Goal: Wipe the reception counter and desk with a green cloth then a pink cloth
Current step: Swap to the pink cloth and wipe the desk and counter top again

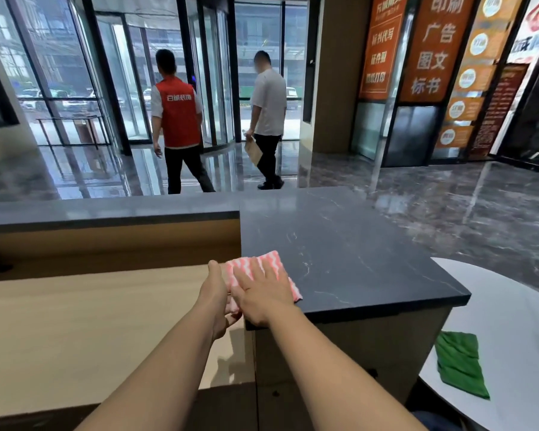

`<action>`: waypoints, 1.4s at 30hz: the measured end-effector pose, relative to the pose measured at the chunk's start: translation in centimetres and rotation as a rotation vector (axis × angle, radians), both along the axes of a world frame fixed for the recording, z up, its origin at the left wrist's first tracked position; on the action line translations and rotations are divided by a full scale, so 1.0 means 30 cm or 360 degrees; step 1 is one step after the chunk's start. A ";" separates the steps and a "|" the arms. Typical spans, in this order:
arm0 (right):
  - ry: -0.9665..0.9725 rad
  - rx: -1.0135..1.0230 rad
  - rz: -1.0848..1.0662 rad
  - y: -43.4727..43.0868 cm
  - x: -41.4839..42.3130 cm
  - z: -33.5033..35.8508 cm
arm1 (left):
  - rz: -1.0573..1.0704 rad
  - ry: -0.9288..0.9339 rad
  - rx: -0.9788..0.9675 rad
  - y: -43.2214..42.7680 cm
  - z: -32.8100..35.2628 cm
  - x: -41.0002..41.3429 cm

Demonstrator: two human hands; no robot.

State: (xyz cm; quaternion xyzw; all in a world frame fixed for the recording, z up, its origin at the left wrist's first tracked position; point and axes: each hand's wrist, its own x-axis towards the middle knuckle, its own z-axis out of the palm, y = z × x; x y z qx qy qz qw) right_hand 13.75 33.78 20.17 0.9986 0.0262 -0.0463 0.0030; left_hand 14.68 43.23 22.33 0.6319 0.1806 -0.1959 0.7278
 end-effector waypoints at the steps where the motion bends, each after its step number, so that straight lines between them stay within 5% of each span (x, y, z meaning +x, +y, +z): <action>1: -0.0036 0.0001 -0.0012 -0.038 -0.004 -0.003 | -0.0004 -0.0019 0.0033 -0.007 -0.009 0.006; 11: 0.0006 0.0102 -0.0586 -0.574 -0.128 0.008 | 0.0173 -0.0132 0.0207 -0.074 -0.043 -0.042; 16: 0.0077 0.0185 -0.0746 -0.530 -0.173 0.036 | 0.0225 -0.0166 0.0236 -0.067 -0.041 -0.086; 29: -0.0037 0.0244 -0.0021 0.010 -0.196 0.022 | 0.0234 -0.0130 0.0171 -0.061 -0.017 -0.159; 35: -0.0249 0.0376 0.0343 -0.131 -0.192 -0.021 | 0.0277 -0.0156 0.0242 -0.072 -0.020 -0.181; 42: -0.0078 0.0638 0.0078 -0.445 -0.242 0.002 | 0.0357 -0.0255 0.0362 -0.148 -0.016 -0.185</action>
